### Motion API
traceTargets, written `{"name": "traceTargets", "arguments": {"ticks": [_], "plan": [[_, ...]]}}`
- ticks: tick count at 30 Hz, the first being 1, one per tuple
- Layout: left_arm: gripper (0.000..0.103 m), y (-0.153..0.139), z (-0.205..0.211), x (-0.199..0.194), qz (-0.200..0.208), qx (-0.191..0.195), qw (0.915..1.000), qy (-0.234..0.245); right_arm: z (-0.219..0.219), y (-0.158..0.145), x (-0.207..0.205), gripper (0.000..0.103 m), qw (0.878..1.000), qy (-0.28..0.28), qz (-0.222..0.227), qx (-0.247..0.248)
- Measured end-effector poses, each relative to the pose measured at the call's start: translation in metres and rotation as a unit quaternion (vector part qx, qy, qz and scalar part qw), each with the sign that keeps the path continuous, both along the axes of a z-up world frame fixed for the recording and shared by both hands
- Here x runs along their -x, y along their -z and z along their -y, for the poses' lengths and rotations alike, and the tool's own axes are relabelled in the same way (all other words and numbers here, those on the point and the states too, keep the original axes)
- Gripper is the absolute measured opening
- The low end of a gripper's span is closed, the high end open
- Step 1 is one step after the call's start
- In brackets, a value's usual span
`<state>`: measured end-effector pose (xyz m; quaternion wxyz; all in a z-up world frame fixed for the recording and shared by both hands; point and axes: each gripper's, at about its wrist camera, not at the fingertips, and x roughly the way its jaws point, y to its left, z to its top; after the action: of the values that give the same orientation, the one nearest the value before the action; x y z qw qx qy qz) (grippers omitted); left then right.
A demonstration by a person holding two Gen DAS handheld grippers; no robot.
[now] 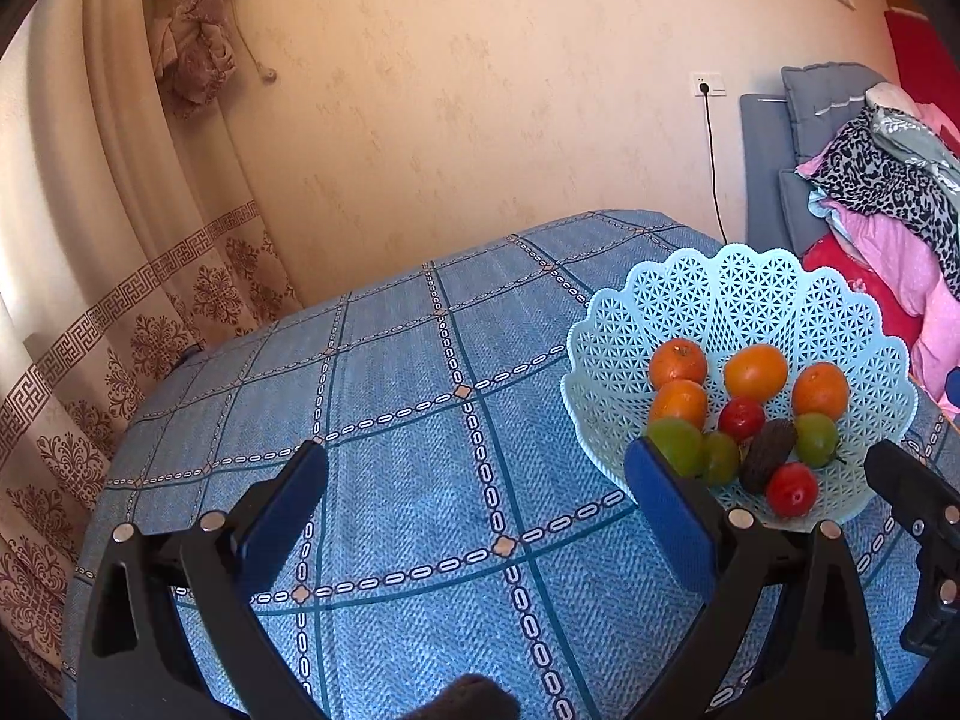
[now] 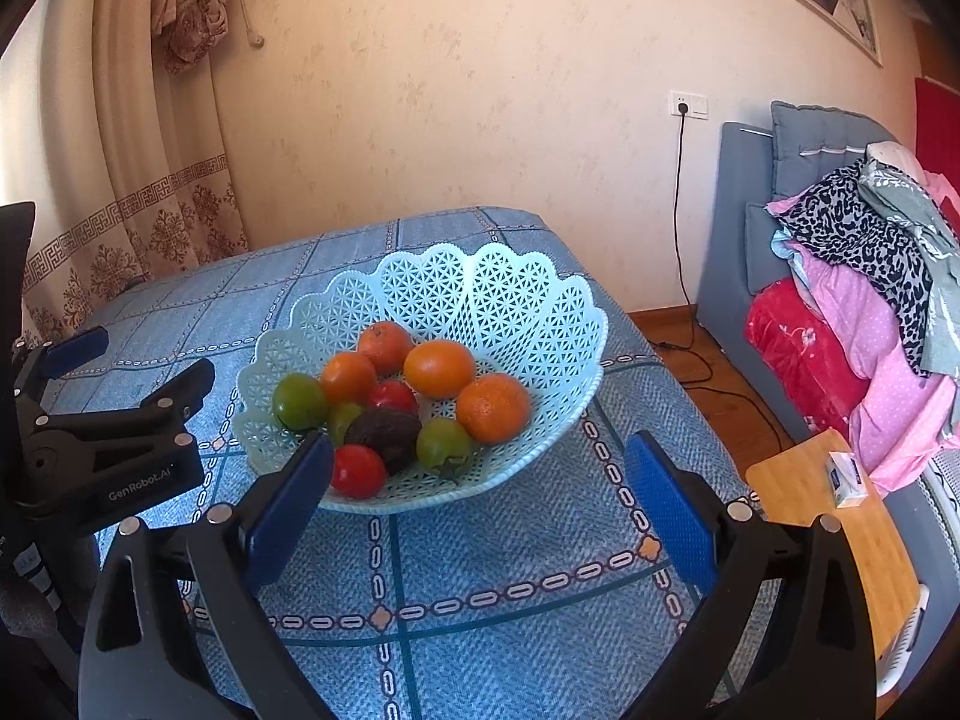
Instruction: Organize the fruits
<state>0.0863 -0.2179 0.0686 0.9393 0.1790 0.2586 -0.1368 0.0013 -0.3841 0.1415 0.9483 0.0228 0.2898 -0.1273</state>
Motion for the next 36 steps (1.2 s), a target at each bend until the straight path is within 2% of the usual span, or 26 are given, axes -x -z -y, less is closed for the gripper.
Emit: {"name": "traceTargets", "arguments": {"ticks": [36], "plan": [[0.098, -0.0017, 0.0027, 0.0073, 0.004, -0.009, 0.9999, 0.003, -0.0039, 0.0006, 0.0003, 0.099, 1.000, -0.002, -0.001, 0.004]]}}
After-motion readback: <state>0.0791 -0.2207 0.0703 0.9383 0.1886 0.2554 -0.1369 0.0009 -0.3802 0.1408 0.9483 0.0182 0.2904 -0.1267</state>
